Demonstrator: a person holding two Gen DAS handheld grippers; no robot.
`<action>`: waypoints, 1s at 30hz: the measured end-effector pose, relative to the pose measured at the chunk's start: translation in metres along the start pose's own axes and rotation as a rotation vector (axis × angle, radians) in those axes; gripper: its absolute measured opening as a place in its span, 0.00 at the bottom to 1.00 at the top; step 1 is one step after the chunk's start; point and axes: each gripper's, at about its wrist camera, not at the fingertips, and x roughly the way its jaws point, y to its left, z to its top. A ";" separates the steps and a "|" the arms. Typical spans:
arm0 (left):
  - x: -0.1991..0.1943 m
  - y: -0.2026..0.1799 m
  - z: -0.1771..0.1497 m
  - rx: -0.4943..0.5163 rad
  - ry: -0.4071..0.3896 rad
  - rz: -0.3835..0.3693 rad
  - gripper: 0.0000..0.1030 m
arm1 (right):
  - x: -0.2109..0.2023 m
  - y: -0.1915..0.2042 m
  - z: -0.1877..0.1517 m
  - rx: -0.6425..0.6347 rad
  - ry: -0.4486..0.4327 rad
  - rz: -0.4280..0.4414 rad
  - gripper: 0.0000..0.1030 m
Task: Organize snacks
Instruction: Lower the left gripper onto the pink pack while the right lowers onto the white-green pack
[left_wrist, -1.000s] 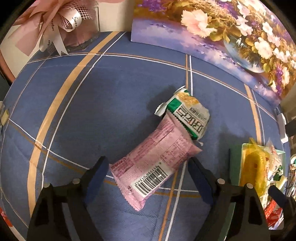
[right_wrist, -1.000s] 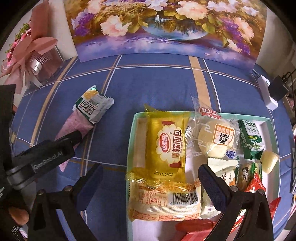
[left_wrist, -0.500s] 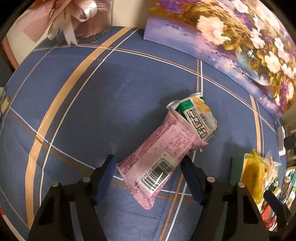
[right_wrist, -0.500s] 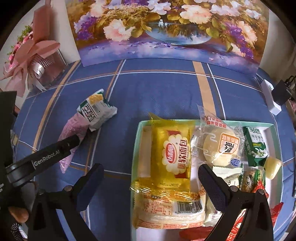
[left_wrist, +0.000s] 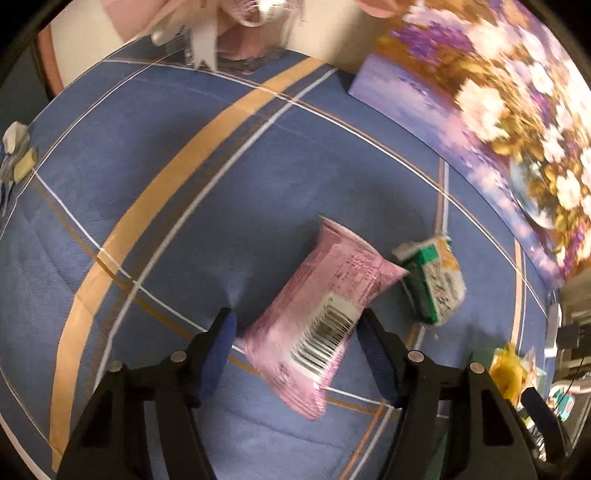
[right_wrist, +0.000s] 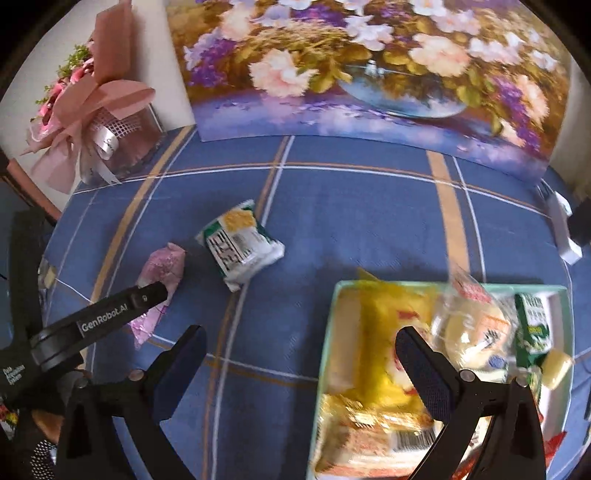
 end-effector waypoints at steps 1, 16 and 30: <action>0.001 0.003 0.002 -0.008 0.001 0.004 0.67 | 0.001 0.002 0.003 -0.004 0.000 0.002 1.00; 0.006 0.030 0.012 -0.086 0.025 -0.045 0.67 | 0.054 0.043 0.054 -0.151 0.082 -0.053 1.00; 0.014 0.024 0.015 -0.062 0.043 -0.023 0.63 | 0.106 0.062 0.064 -0.236 0.166 -0.101 1.00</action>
